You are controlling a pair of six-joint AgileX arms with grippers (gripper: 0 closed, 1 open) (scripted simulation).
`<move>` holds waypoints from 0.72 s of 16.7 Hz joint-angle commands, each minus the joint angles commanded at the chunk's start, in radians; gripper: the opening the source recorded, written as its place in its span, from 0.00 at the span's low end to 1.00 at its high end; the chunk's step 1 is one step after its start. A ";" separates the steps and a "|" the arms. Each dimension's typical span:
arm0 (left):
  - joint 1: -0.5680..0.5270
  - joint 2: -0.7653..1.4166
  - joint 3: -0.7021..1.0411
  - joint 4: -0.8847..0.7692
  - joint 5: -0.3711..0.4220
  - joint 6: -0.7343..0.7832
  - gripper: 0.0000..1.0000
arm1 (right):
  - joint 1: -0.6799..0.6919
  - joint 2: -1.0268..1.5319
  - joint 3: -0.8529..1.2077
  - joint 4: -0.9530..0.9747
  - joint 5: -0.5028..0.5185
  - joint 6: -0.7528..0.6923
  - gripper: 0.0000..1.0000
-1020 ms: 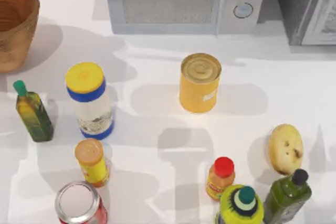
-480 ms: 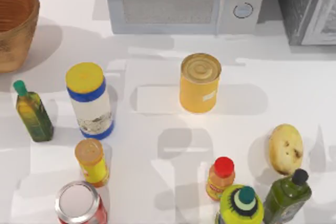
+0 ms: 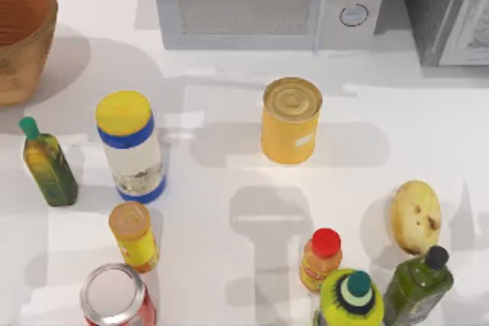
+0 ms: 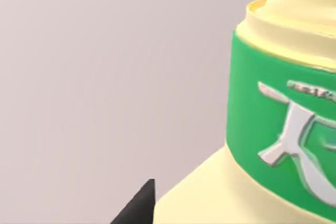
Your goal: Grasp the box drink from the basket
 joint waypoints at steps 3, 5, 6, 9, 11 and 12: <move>-0.032 -0.222 -0.148 -0.063 -0.035 -0.003 0.00 | 0.000 0.000 0.000 0.000 0.000 0.000 1.00; -0.059 -0.419 -0.271 -0.113 -0.064 -0.004 0.00 | 0.000 0.000 0.000 0.000 0.000 0.000 1.00; -0.074 -0.529 -0.336 -0.141 -0.080 -0.005 0.00 | 0.000 0.000 0.000 0.000 0.000 0.000 1.00; -0.120 -0.872 -0.543 -0.230 -0.130 -0.005 0.00 | 0.000 0.000 0.000 0.000 0.000 0.000 1.00; -0.149 -1.091 -0.681 -0.291 -0.163 -0.006 0.00 | 0.000 0.000 0.000 0.000 0.000 0.000 1.00; -0.163 -1.190 -0.747 -0.321 -0.179 -0.007 0.00 | 0.000 0.000 0.000 0.000 0.000 0.000 1.00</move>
